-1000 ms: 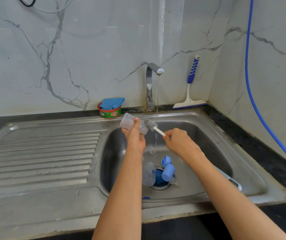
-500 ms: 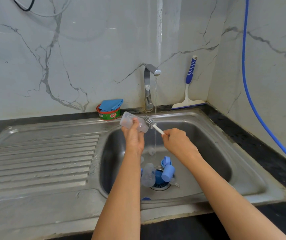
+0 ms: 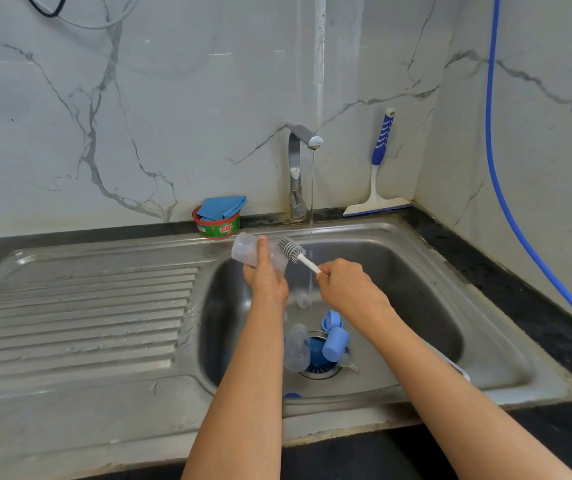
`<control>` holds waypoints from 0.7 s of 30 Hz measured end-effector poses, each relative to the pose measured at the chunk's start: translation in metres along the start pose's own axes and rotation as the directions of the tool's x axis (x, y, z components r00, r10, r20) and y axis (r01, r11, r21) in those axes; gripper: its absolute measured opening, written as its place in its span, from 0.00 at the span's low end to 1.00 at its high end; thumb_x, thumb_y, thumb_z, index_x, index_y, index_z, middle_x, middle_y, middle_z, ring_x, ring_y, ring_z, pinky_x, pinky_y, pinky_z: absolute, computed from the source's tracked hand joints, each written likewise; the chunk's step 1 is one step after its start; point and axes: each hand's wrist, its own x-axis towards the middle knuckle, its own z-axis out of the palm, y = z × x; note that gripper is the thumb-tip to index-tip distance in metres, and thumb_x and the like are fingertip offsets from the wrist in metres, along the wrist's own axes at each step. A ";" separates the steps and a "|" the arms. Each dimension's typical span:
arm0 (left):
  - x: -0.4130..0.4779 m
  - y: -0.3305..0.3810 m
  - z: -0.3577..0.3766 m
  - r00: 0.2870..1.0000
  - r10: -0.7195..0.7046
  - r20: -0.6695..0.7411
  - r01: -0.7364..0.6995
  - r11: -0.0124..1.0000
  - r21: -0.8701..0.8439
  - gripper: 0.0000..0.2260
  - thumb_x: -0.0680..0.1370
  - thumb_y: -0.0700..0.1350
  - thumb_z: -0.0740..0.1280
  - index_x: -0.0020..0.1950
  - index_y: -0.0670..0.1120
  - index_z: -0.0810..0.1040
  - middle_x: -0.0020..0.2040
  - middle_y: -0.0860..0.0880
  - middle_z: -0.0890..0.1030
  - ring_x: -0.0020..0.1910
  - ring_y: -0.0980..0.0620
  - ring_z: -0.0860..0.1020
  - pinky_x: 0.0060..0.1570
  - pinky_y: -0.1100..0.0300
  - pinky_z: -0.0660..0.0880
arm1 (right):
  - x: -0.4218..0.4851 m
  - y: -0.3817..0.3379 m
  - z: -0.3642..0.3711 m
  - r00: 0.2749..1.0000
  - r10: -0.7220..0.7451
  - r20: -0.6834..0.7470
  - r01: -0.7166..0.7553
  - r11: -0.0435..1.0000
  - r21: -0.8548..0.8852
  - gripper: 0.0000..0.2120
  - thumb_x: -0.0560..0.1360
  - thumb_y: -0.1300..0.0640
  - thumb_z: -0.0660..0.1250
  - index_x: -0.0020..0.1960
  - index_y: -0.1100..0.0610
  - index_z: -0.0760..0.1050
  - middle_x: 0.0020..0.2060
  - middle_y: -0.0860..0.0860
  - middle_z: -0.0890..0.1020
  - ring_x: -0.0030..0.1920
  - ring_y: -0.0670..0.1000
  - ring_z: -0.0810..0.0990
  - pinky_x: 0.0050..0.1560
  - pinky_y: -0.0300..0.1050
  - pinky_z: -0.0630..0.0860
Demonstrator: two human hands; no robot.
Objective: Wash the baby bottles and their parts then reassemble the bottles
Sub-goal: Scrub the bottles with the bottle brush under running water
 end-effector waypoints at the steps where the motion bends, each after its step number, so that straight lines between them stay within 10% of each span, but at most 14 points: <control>1: -0.001 0.000 0.000 0.999 -0.010 0.038 0.009 1.000 0.022 0.20 0.76 0.45 0.70 0.66 0.44 0.70 0.62 0.42 0.76 0.63 0.44 0.75 0.60 0.51 0.74 | 0.000 0.000 0.000 1.000 0.006 -0.018 -0.006 1.000 -0.008 0.11 0.80 0.56 0.55 0.52 0.55 0.76 0.36 0.52 0.75 0.32 0.51 0.72 0.32 0.43 0.69; 7: -0.007 0.005 0.006 0.973 -0.096 0.210 0.087 0.995 0.051 0.20 0.78 0.43 0.66 0.69 0.47 0.66 0.60 0.42 0.74 0.58 0.43 0.74 0.57 0.45 0.74 | 0.001 0.005 -0.005 1.000 0.004 -0.010 -0.004 1.000 0.006 0.12 0.80 0.56 0.55 0.52 0.57 0.77 0.36 0.52 0.74 0.36 0.54 0.73 0.36 0.45 0.72; 15: 0.006 0.001 -0.005 0.993 -0.062 -0.104 0.057 0.997 -0.055 0.28 0.73 0.49 0.73 0.69 0.43 0.69 0.59 0.43 0.77 0.58 0.45 0.76 0.61 0.44 0.74 | -0.001 -0.001 -0.007 0.988 -0.047 0.150 0.046 0.999 0.009 0.11 0.80 0.59 0.57 0.52 0.56 0.79 0.34 0.51 0.74 0.30 0.49 0.70 0.30 0.40 0.67; 21: -0.003 0.001 0.000 0.999 -0.013 0.042 0.007 0.988 0.155 0.20 0.77 0.46 0.68 0.67 0.45 0.69 0.58 0.43 0.77 0.58 0.45 0.76 0.54 0.51 0.76 | 0.006 0.001 -0.002 0.999 0.023 0.029 -0.023 1.000 0.008 0.13 0.80 0.57 0.55 0.56 0.57 0.77 0.39 0.53 0.75 0.35 0.53 0.73 0.35 0.44 0.71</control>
